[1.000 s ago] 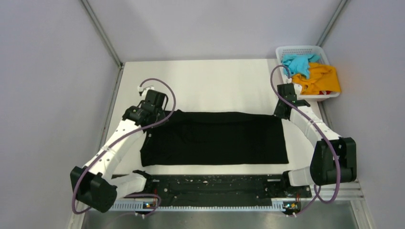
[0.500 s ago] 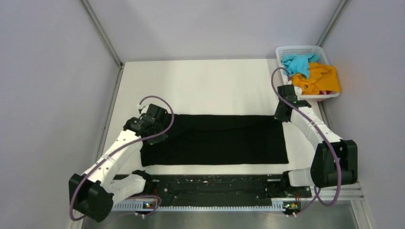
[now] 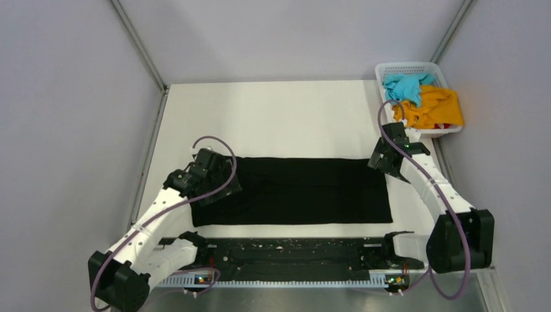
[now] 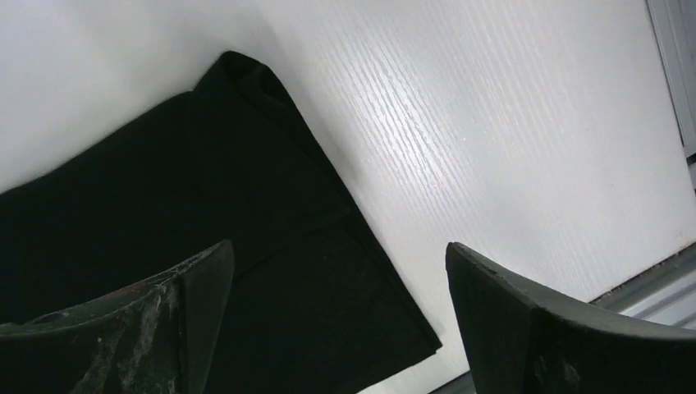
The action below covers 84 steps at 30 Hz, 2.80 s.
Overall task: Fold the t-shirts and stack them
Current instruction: Fold the other side of the tshirt into a rectangle, then rotate the tshirt 90 degrees
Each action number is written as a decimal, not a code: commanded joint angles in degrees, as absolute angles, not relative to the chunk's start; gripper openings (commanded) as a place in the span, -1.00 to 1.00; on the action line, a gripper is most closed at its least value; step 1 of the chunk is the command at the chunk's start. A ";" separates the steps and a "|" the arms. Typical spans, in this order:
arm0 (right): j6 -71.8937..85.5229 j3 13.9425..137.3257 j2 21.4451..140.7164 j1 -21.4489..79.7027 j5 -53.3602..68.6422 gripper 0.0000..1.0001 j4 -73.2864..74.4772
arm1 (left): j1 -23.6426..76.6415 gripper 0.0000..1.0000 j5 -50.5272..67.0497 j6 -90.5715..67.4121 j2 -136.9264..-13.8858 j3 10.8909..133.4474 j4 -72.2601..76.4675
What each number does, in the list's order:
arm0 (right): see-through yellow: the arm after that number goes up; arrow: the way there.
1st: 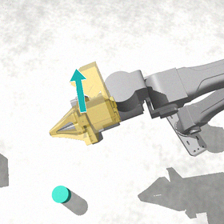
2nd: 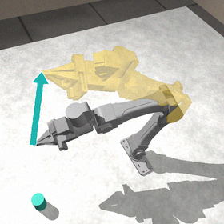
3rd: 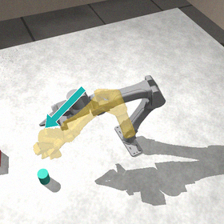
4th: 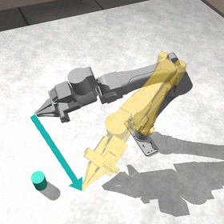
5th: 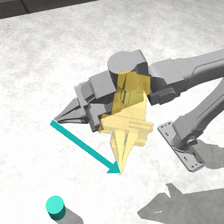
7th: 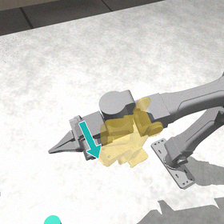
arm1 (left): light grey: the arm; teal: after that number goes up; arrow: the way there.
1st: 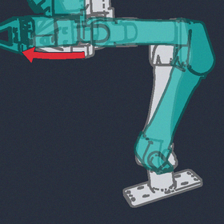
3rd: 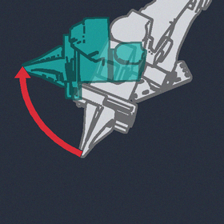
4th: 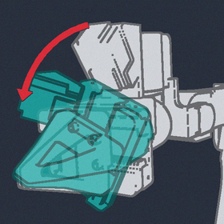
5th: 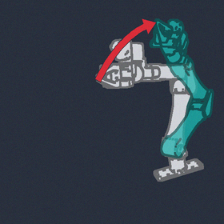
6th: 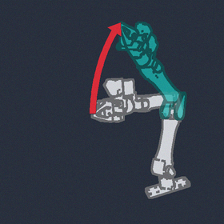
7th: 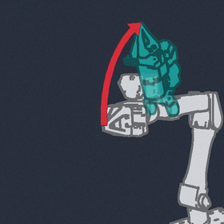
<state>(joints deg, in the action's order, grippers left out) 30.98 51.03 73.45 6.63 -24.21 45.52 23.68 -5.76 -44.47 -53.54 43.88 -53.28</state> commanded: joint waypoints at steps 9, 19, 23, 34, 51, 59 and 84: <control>26.91 47.35 64.14 6.85 -9.59 0.97 31.76 | 23.51 0.97 -1.95 -39.48 -80.57 52.59 -25.35; 25.21 45.50 60.34 6.86 -8.22 0.97 30.92 | 26.83 0.97 5.17 -39.61 -86.12 51.51 -23.02; 24.95 45.04 59.67 6.89 -8.19 0.97 30.94 | 31.14 0.97 7.84 -38.98 -80.74 47.86 -26.83; 24.48 44.90 59.75 6.86 -5.66 0.97 30.67 | 43.05 0.98 21.36 -39.84 -77.03 45.66 -27.82; 21.52 41.68 66.95 14.19 9.31 0.97 20.60 | 24.70 0.97 1.63 -43.62 -73.59 47.01 -25.98; 23.64 42.37 79.03 23.67 10.44 0.97 13.65 | 20.28 0.97 5.72 -45.05 -100.73 61.04 -25.25; 17.11 62.61 97.70 42.39 17.66 0.97 20.05 | 20.38 0.97 13.92 -64.88 -165.98 144.78 11.61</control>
<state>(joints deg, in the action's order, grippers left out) 17.06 59.48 99.81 41.39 23.20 15.92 20.29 19.88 -63.51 -164.42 143.83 6.68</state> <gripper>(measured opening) 0.982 0.985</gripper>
